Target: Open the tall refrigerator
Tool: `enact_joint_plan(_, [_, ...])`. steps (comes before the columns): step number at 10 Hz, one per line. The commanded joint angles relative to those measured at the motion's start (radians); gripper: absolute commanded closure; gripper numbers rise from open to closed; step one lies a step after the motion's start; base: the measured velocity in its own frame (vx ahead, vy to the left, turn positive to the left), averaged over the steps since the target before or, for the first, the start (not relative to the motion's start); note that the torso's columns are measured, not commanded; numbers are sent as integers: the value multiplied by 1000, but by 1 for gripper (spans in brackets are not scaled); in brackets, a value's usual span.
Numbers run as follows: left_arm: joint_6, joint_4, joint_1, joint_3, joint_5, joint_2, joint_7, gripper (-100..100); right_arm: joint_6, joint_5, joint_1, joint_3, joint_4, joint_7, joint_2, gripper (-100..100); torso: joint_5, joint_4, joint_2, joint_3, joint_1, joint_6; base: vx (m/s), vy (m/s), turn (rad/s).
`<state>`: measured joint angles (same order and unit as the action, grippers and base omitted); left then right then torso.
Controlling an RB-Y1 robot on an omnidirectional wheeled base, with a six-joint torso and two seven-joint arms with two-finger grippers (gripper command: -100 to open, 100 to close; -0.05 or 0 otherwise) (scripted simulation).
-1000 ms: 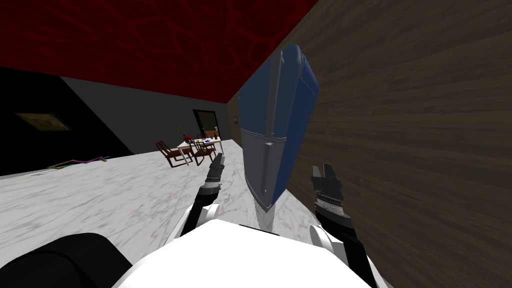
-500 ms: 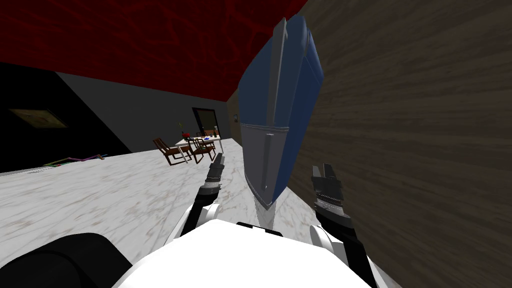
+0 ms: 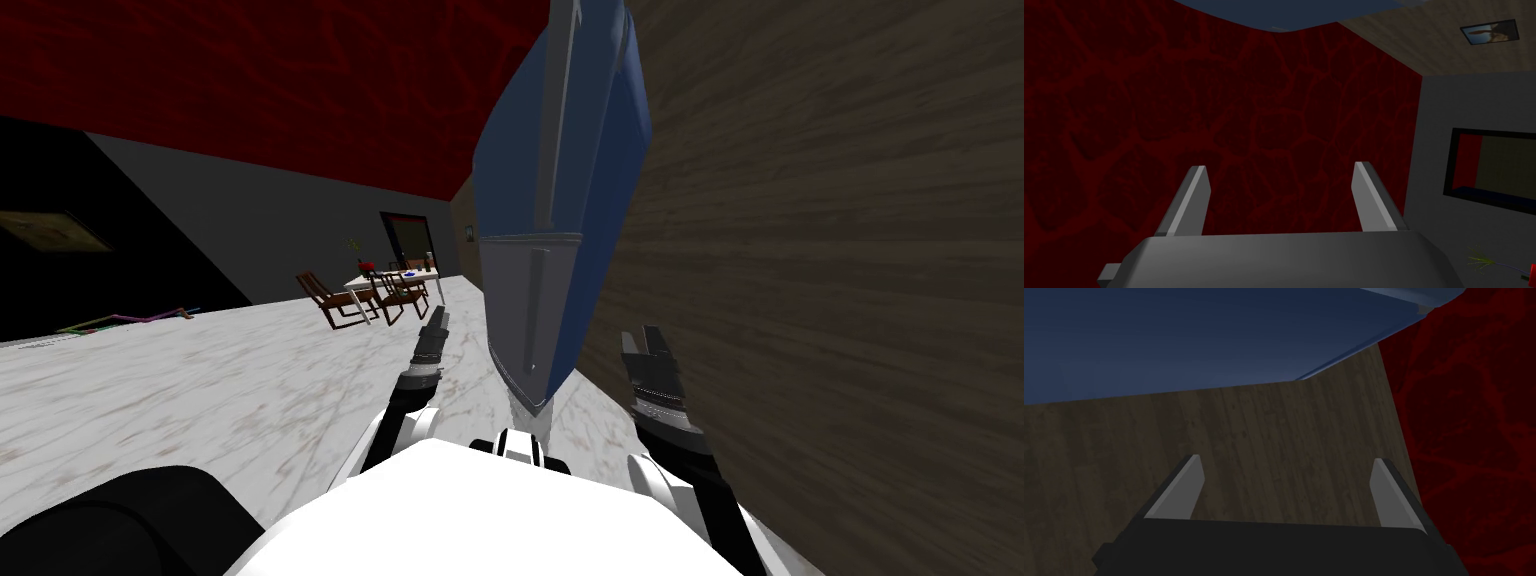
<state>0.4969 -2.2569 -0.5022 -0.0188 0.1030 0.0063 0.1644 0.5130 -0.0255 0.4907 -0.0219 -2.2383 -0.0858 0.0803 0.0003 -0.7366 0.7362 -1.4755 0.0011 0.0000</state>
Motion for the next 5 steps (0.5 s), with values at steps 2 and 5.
enact_joint_plan(2, [0, 0, 0, 0, 0, 0, 0, 0, -45, 19, -7, -21, -2, 3, 90, -100, 0, -1, 0, -1, 0, 0, 39, 57, -47])
enact_joint_plan(5, [0, 0, 0, 0, 0, 0, 0, 0, -90, 40, -13, -41, -8, 6, 170, -100, 0, -2, 2, 0, -1, 0, 30, 49, -60])
